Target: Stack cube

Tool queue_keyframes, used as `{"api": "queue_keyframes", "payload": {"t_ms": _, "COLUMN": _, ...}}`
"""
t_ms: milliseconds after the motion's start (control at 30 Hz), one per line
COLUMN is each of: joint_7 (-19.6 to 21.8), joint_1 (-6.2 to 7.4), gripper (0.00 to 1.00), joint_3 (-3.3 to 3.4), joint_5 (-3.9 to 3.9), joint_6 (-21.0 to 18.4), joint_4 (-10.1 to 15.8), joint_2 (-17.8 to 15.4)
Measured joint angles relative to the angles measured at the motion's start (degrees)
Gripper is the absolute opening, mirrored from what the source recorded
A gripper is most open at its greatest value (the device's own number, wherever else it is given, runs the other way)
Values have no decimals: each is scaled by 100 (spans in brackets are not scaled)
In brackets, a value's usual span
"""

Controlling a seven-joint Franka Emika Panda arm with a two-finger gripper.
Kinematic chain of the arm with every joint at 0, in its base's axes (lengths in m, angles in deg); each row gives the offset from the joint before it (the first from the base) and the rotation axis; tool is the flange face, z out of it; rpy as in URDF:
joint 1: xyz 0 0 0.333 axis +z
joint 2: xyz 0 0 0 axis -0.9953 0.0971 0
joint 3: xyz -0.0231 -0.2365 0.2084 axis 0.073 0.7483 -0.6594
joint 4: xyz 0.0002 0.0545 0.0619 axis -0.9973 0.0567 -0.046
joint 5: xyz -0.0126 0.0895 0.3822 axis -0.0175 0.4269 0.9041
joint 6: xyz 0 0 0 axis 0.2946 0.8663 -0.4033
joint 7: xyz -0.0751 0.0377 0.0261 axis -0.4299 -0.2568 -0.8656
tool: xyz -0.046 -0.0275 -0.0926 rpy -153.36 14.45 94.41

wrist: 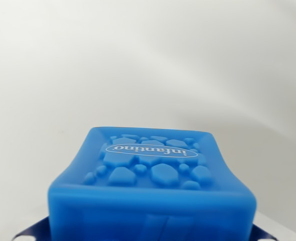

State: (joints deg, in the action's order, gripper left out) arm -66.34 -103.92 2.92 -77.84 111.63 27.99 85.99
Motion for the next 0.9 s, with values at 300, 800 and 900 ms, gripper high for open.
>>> {"api": "queue_keyframes", "payload": {"t_ms": 300, "joint_7": 428, "joint_1": 155, "gripper": 0, "joint_3": -1, "joint_5": 11, "joint_6": 0, "joint_4": 104, "joint_2": -61}}
{"api": "queue_keyframes", "payload": {"t_ms": 800, "joint_7": 1202, "joint_1": 394, "gripper": 0, "joint_3": 2, "joint_5": 21, "joint_6": 0, "joint_4": 274, "joint_2": -240}}
{"api": "queue_keyframes", "payload": {"t_ms": 900, "joint_7": 1347, "joint_1": 438, "gripper": 0, "joint_3": 2, "joint_5": 21, "joint_6": 0, "joint_4": 304, "joint_2": -276}}
